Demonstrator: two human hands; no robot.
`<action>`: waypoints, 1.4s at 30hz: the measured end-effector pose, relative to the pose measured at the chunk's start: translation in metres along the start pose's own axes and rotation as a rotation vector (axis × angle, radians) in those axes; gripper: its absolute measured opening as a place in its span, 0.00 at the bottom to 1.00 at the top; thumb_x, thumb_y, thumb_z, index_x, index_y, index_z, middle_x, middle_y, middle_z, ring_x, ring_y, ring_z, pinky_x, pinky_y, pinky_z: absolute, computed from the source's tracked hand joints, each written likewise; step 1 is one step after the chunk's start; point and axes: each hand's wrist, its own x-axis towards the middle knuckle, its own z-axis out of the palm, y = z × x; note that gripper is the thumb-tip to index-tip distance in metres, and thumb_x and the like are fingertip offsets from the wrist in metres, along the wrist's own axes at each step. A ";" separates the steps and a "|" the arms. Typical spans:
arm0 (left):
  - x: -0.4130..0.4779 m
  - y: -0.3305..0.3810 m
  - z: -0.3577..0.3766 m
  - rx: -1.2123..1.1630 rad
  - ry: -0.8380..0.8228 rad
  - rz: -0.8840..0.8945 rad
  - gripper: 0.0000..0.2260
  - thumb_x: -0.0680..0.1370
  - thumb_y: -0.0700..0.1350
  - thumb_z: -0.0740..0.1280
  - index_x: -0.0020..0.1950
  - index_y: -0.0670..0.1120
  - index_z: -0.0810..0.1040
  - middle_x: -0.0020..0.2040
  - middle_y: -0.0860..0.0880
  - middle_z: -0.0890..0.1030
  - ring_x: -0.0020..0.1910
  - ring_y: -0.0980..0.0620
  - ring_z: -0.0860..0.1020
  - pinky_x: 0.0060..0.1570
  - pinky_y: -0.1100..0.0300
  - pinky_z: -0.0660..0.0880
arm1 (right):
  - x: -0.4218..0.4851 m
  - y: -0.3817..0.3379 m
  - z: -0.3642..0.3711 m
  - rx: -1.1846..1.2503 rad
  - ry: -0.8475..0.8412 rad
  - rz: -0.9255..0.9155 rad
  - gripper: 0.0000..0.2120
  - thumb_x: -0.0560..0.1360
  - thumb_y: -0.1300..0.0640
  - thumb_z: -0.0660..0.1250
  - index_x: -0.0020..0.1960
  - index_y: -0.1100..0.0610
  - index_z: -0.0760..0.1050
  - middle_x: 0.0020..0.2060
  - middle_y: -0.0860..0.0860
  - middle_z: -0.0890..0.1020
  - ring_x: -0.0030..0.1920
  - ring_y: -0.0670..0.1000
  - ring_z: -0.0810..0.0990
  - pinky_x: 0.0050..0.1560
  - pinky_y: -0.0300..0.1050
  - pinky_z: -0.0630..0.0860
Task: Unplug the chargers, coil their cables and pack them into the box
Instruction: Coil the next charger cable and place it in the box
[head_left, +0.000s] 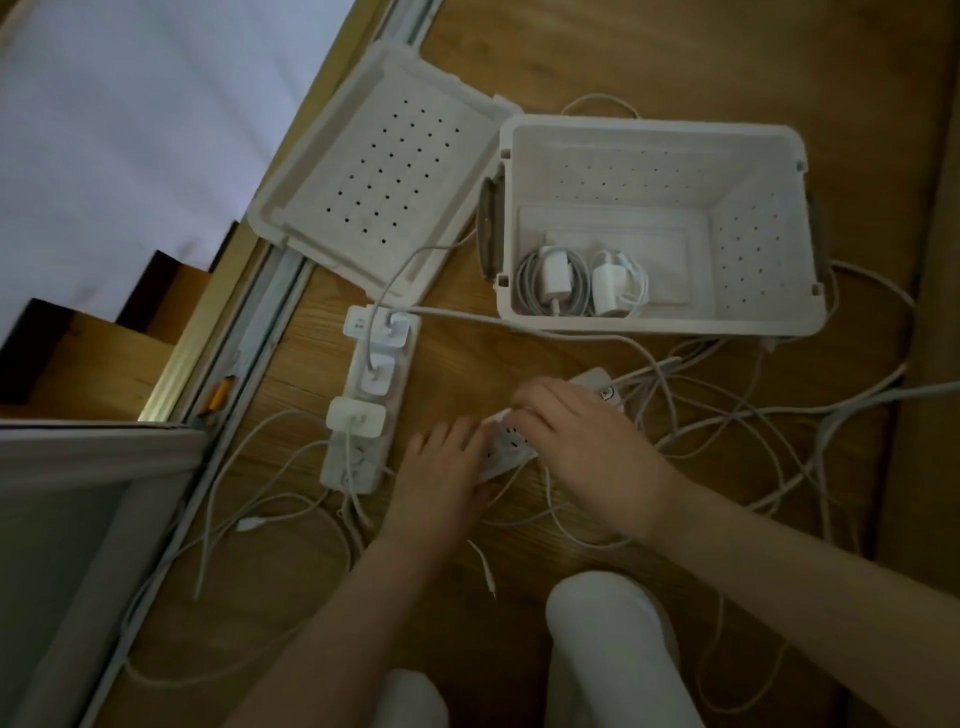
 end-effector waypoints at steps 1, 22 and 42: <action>0.001 -0.002 0.004 0.011 -0.062 -0.021 0.27 0.75 0.49 0.68 0.72 0.49 0.63 0.65 0.50 0.70 0.61 0.48 0.70 0.57 0.56 0.65 | 0.007 -0.003 0.001 -0.105 -0.188 0.053 0.16 0.70 0.64 0.57 0.56 0.61 0.75 0.54 0.58 0.77 0.59 0.58 0.74 0.60 0.48 0.68; 0.006 -0.001 0.011 0.011 -0.109 -0.135 0.33 0.77 0.47 0.63 0.78 0.50 0.50 0.70 0.49 0.64 0.65 0.47 0.65 0.61 0.55 0.62 | 0.060 0.012 0.039 -0.320 -0.848 0.226 0.19 0.77 0.63 0.58 0.67 0.62 0.61 0.60 0.58 0.75 0.58 0.58 0.77 0.36 0.45 0.70; 0.007 0.003 0.007 0.078 -0.197 -0.161 0.33 0.76 0.48 0.66 0.77 0.50 0.54 0.68 0.47 0.66 0.64 0.45 0.66 0.60 0.53 0.65 | 0.012 -0.009 -0.055 -0.219 -0.497 0.123 0.21 0.76 0.61 0.63 0.65 0.61 0.59 0.55 0.57 0.75 0.52 0.55 0.78 0.38 0.43 0.67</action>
